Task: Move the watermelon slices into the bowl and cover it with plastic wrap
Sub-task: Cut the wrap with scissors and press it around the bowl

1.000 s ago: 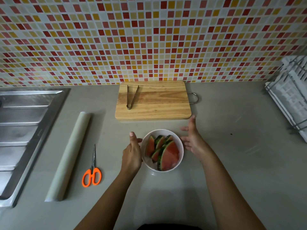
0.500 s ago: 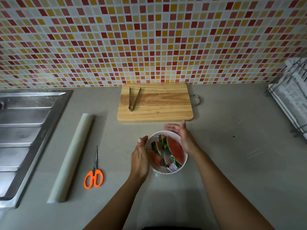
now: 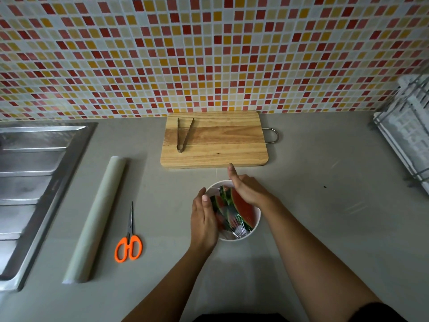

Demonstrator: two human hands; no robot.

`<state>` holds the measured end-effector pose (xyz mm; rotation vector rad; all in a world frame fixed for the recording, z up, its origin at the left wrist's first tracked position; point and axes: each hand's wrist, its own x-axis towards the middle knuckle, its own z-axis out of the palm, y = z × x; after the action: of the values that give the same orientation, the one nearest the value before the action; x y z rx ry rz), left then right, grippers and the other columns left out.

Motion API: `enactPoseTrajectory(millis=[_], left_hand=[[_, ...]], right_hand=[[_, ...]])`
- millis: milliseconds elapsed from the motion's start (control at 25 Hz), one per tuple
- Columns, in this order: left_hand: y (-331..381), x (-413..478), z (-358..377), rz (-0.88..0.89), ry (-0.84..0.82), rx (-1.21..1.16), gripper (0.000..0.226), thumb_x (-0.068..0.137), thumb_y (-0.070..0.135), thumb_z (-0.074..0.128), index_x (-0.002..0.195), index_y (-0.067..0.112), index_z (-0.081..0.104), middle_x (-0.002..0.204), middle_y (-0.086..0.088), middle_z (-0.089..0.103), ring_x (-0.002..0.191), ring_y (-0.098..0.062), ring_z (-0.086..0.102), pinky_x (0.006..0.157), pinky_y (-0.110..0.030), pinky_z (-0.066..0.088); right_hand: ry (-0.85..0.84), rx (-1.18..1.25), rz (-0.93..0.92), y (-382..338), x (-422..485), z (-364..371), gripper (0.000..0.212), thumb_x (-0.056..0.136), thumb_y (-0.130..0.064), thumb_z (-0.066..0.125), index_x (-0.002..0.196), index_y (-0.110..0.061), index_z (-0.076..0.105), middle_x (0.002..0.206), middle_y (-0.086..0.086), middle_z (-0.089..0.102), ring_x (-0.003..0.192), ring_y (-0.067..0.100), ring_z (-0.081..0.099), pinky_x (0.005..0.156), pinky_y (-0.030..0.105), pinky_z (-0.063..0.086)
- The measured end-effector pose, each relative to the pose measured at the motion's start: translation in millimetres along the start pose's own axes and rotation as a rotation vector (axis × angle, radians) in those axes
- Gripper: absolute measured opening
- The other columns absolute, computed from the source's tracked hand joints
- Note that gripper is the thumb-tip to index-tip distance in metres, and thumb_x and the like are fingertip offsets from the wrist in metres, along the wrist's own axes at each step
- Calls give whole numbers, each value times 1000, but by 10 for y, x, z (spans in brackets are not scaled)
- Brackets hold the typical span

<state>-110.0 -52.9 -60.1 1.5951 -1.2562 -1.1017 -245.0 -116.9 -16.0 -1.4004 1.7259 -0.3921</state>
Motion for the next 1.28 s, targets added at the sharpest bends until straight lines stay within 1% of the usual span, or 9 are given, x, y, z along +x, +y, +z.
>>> enactPoseTrajectory(millis=[160,320,480,680,800,920,1000,1120,1280], left_hand=[[25,4,-20,-3,-34,-27,67,89,62,12,136,22,39,130,1,47,117,-10,44,93,-21,35],[65,25,-60,-1,-66,-87,56,88,65,11,106,30,51,103,7,59,99,-9,56,80,-19,44],[19,28,-63,-23,-28,-91,70,85,67,11,117,21,55,112,-3,61,107,-15,57,91,-32,46],[-34,32,-80,-29,12,-110,75,84,68,12,118,18,55,112,-3,62,106,-14,57,86,-25,46],[-35,30,-80,-25,0,-117,73,85,66,11,116,18,56,111,-4,63,106,-15,58,88,-29,47],[-3,34,-82,-18,-3,-117,71,84,67,11,113,21,57,109,-4,63,104,-14,59,90,-32,47],[10,36,-78,-16,-12,-121,74,83,69,11,114,21,57,110,-4,63,105,-15,58,92,-34,47],[30,24,-69,-18,-31,-119,73,82,70,11,114,22,57,111,-5,62,106,-16,58,93,-35,47],[49,19,-79,-13,-26,-84,66,87,64,11,114,21,54,112,-3,60,107,-18,56,85,-25,46]], right_hand=[[21,-64,12,7,38,23,82,57,-92,-4,51,-18,31,58,4,50,59,20,52,58,31,35],[31,-72,43,13,14,40,79,56,-91,-8,50,-19,23,51,0,40,50,17,43,55,30,32],[18,-55,52,-24,-25,40,76,57,-90,-9,48,-21,20,46,-3,35,46,15,37,53,30,29],[9,-54,68,-95,-76,49,80,53,-92,-13,50,-20,23,51,1,41,50,17,43,54,29,33],[0,-54,79,-93,-89,57,84,53,-93,-10,49,-23,36,59,4,52,58,17,52,55,28,34],[7,-19,93,-47,-84,72,97,51,-94,-8,76,-26,56,89,8,64,74,18,55,66,31,39],[51,24,111,-15,-96,80,98,51,-95,-6,92,-29,54,100,6,62,82,19,54,76,36,42],[106,51,157,8,-122,87,99,48,-97,-4,95,-30,51,98,4,61,98,27,55,95,49,41],[174,80,203,41,-132,103,97,51,-96,-7,91,-30,52,90,3,60,98,30,55,98,55,37]])
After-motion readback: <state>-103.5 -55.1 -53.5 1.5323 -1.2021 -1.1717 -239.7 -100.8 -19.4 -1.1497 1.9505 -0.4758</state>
